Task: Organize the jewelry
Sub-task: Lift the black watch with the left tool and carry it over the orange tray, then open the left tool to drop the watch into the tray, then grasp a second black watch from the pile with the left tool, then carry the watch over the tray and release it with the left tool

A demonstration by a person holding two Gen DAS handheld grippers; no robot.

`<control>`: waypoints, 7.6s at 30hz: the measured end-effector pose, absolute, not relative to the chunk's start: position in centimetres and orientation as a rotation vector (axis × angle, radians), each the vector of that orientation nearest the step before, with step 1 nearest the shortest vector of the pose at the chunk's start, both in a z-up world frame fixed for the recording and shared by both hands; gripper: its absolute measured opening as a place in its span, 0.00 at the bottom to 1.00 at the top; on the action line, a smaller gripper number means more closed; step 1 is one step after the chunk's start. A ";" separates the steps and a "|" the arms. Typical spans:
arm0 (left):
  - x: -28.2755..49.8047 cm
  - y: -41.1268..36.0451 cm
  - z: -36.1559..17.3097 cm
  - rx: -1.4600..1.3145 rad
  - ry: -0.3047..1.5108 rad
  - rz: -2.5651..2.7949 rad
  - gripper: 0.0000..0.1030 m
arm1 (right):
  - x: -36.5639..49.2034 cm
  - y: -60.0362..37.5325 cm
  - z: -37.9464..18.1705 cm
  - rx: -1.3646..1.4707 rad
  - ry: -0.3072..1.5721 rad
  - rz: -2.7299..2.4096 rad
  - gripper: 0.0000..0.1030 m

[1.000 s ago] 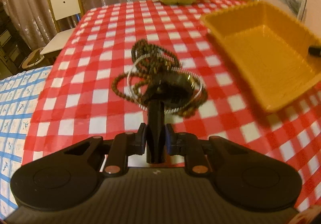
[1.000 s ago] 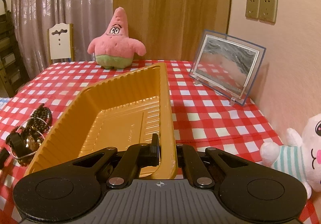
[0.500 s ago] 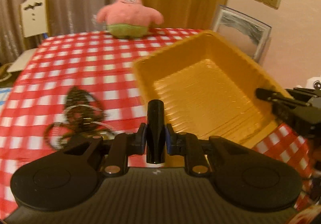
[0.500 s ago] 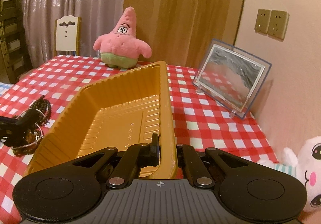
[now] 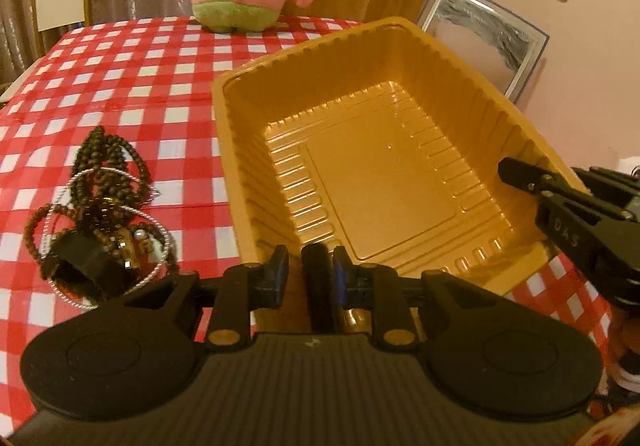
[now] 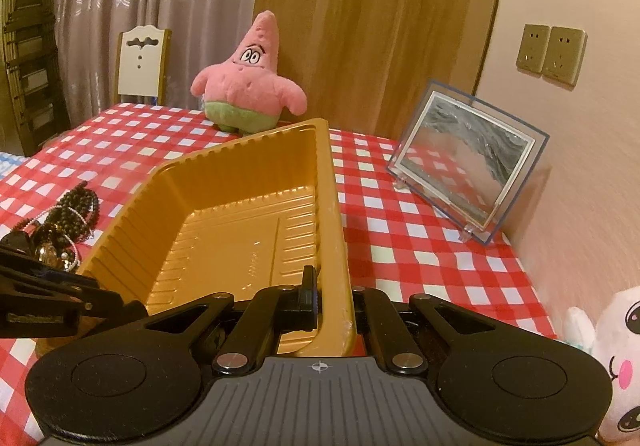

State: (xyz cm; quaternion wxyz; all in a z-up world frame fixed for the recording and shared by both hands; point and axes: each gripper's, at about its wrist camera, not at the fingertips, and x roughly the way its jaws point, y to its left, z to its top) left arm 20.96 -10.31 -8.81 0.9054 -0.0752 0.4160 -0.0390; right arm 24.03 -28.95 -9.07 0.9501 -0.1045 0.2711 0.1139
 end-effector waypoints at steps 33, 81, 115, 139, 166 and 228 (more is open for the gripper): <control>19.0 0.8 -10.3 -0.255 0.865 0.113 0.10 | 23.9 -28.1 -8.9 -0.234 0.565 0.196 0.03; 22.9 -11.6 -6.6 -0.155 0.819 -0.429 0.03 | 23.6 -27.1 -8.6 -0.271 0.572 0.200 0.03; 14.6 2.8 -6.5 -0.163 0.861 0.060 0.28 | 23.5 -27.1 -8.8 -0.271 0.595 0.184 0.03; 18.8 3.5 -7.9 -0.012 0.837 0.010 0.21 | 23.6 -27.1 -8.8 -0.269 0.607 0.163 0.03; 26.1 2.9 -10.9 0.211 0.903 -0.145 0.03 | 23.5 -27.2 -9.0 -0.250 0.619 0.150 0.03; 24.2 -9.7 -1.8 -0.117 0.736 -0.581 0.03 | 23.4 -26.5 -8.3 -0.251 0.602 0.163 0.03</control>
